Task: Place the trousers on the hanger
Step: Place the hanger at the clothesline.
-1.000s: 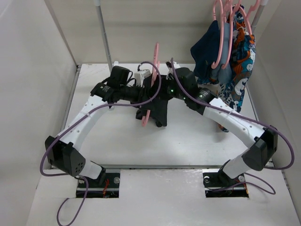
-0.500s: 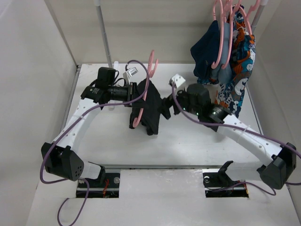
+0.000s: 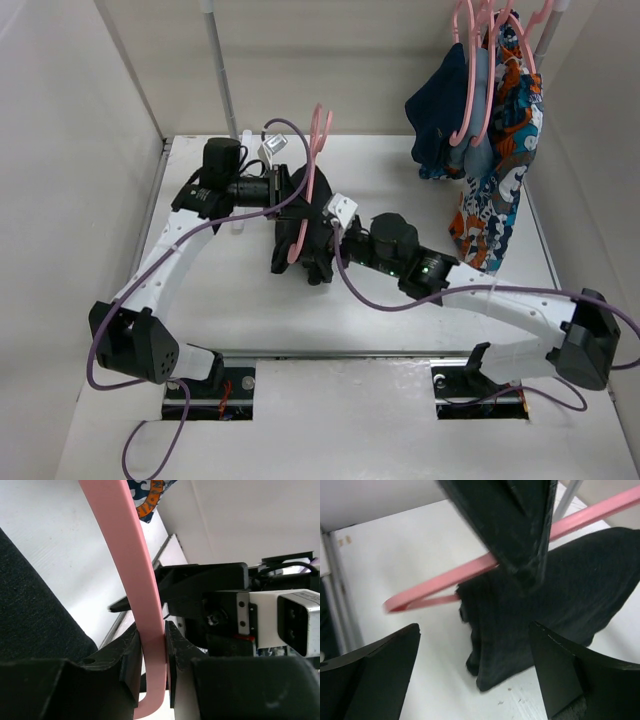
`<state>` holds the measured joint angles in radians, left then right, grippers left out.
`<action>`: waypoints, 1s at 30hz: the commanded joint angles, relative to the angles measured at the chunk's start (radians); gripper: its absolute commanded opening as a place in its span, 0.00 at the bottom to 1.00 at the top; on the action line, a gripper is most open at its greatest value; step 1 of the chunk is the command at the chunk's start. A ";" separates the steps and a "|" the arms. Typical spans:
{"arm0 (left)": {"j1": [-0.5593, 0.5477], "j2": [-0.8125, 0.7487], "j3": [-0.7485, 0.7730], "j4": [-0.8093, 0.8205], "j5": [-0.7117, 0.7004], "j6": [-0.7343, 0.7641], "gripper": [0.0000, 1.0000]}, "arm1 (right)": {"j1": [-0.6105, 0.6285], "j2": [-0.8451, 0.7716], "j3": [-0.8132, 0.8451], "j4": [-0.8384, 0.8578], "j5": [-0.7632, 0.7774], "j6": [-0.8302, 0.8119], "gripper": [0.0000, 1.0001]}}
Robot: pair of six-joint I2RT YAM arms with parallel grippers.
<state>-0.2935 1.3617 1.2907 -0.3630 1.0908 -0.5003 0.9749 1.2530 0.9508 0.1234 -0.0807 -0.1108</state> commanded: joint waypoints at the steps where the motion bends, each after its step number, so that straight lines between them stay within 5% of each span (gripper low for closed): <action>1: 0.002 -0.064 0.013 0.200 0.089 -0.055 0.00 | -0.002 0.075 0.069 0.151 0.084 0.019 0.93; 4: 0.002 -0.073 -0.008 0.237 0.098 -0.078 0.00 | -0.002 0.157 0.127 0.151 0.059 0.019 0.90; 10: 0.011 -0.093 -0.030 0.259 0.118 -0.096 0.00 | -0.002 0.207 0.155 0.151 0.103 0.031 0.65; 14: 0.020 -0.093 -0.030 0.259 0.118 -0.096 0.00 | -0.002 0.171 0.128 0.151 0.142 0.017 0.60; 18: 0.020 -0.093 -0.030 0.259 0.118 -0.106 0.00 | -0.002 0.171 0.105 0.151 0.197 0.017 0.25; 22: 0.020 -0.093 -0.062 0.259 0.118 -0.106 0.00 | -0.002 0.216 0.152 0.151 0.327 0.017 0.08; 30: 0.011 -0.122 -0.113 0.268 0.118 -0.116 0.00 | -0.025 0.336 0.333 0.151 0.423 0.007 0.00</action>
<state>-0.2367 1.3262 1.1805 -0.1532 1.0664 -0.6212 0.9817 1.5669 1.1706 0.1661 0.2054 -0.0898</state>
